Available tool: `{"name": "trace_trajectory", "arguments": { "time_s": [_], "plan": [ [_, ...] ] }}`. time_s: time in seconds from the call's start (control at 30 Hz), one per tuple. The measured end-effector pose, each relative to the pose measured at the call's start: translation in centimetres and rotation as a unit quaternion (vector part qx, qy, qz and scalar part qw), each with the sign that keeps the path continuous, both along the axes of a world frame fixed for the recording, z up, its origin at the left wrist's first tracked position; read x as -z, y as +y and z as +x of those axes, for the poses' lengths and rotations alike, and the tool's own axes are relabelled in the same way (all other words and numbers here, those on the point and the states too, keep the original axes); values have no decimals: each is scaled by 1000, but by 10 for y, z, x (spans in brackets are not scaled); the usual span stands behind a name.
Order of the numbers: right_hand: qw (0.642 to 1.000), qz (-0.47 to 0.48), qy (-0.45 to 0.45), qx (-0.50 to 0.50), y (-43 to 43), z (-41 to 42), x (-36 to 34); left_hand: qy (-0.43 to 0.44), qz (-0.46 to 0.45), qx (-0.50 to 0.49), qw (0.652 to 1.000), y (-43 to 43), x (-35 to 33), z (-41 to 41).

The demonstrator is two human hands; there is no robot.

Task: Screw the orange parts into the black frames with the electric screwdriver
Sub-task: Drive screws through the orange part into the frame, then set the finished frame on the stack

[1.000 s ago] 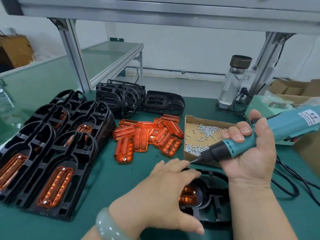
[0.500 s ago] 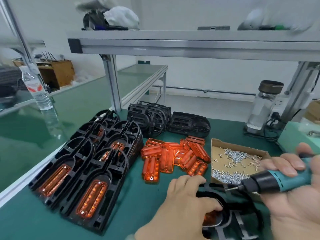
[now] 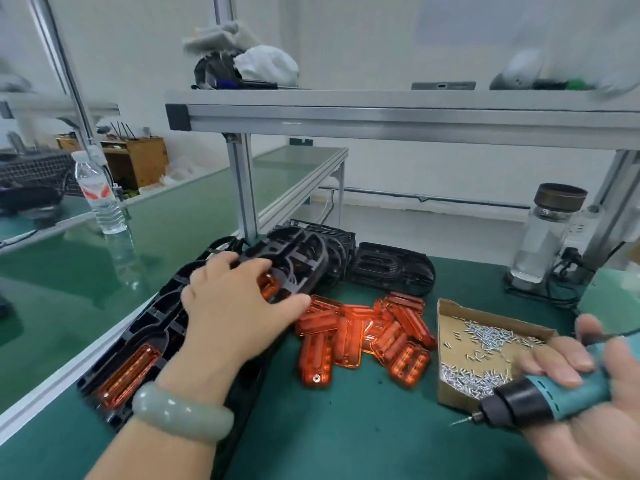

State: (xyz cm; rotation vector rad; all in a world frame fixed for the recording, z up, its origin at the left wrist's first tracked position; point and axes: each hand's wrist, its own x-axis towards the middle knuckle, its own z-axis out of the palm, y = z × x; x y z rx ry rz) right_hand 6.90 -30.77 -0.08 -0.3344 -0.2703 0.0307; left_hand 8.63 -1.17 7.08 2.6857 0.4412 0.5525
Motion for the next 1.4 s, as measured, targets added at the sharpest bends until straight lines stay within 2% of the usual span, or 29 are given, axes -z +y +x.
{"name": "trace_trajectory", "arguments": {
  "time_s": [0.03,0.1,0.17,0.2,0.23,0.27,0.3,0.37,0.6,0.9,1.4],
  "plan": [
    [998,-14,68,5,-10,7,-4,11,4,-20,1000,6,-1,6],
    [999,20,24,-20,-9,4,13,33,19,-54,998,17,-1,17],
    [998,-8,53,18,-8,9,-2,55,27,-77,995,23,2,26],
    [999,-7,36,37,-3,12,-7,66,30,-83,994,26,5,30],
    [999,15,-33,36,2,15,-5,77,32,-86,993,27,8,33],
    [997,11,-42,58,4,16,-3,87,35,-87,992,28,11,36],
    [992,-36,-13,119,4,15,-6,95,36,-88,991,29,14,38],
    [981,-91,18,172,10,12,-15,104,40,-92,989,29,19,42],
    [971,-88,56,214,17,11,-8,113,49,-108,987,28,29,48],
    [971,-94,54,212,18,9,-5,102,76,-97,987,27,33,49],
    [971,-102,67,207,21,11,-9,73,58,-66,993,20,31,45]
  ]
}}
